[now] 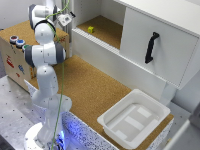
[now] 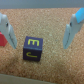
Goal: Go towards the purple block and pick it up
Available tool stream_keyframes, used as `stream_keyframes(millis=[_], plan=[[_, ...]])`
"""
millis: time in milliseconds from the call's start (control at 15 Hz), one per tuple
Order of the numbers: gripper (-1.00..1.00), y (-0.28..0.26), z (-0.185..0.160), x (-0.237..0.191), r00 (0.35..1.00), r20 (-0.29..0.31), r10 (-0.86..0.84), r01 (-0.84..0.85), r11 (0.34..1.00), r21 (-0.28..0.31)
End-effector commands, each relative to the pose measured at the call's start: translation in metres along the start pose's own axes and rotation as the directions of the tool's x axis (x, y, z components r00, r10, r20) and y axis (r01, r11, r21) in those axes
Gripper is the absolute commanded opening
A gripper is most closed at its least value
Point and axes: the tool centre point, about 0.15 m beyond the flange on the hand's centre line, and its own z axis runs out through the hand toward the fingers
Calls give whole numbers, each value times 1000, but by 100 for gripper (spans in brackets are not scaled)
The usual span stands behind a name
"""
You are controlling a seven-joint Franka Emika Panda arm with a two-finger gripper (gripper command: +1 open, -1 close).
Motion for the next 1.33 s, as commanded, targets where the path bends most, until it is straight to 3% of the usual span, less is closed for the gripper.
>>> stream_keyframes(millis=[0, 400, 467, 1267], plan=[[100, 18, 14, 23, 992, 120, -50, 39, 995, 91], [100, 0, 24, 26, 982, 153, -109, 93, 990, 109], [-100, -2, 27, 26, 981, 160, -109, 93, 990, 103], [-100, -9, 24, 18, 980, 171, -102, 85, 991, 100]])
